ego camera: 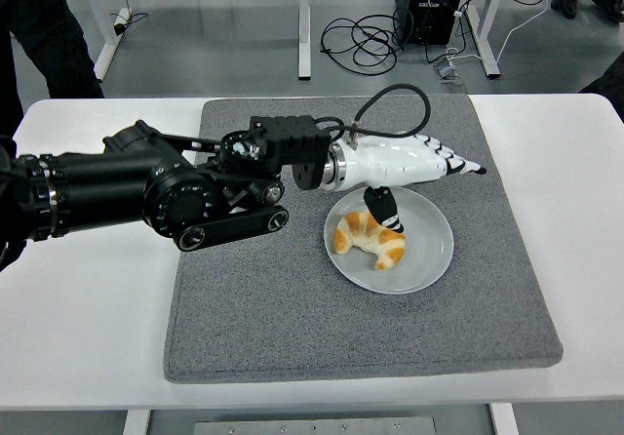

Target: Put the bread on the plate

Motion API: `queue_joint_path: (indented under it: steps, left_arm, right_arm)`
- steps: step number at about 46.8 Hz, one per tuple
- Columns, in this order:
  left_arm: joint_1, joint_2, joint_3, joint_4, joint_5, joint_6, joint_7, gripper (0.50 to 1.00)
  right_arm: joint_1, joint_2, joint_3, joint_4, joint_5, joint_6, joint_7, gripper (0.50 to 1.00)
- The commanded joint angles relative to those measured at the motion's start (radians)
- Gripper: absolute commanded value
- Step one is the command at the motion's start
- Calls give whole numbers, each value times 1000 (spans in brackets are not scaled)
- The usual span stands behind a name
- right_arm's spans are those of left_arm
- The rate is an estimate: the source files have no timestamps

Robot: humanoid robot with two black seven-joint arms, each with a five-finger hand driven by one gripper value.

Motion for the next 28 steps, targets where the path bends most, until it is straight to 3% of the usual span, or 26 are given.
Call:
queue_joint_path:
  steps: [1, 12, 28]
  left_arm:
    - [-48, 0, -12, 1, -50, 0, -2, 975]
    - [-83, 3, -87, 6, -185, 0, 0, 977]
    - [-31, 152, -124, 60, -465, -20, -8, 977]
  right_arm:
    - [0, 0, 0, 0, 1, 0, 0, 1000]
    - [0, 0, 1, 0, 1, 0, 0, 1000]
    - [0, 0, 0, 0, 1, 0, 0, 1000]
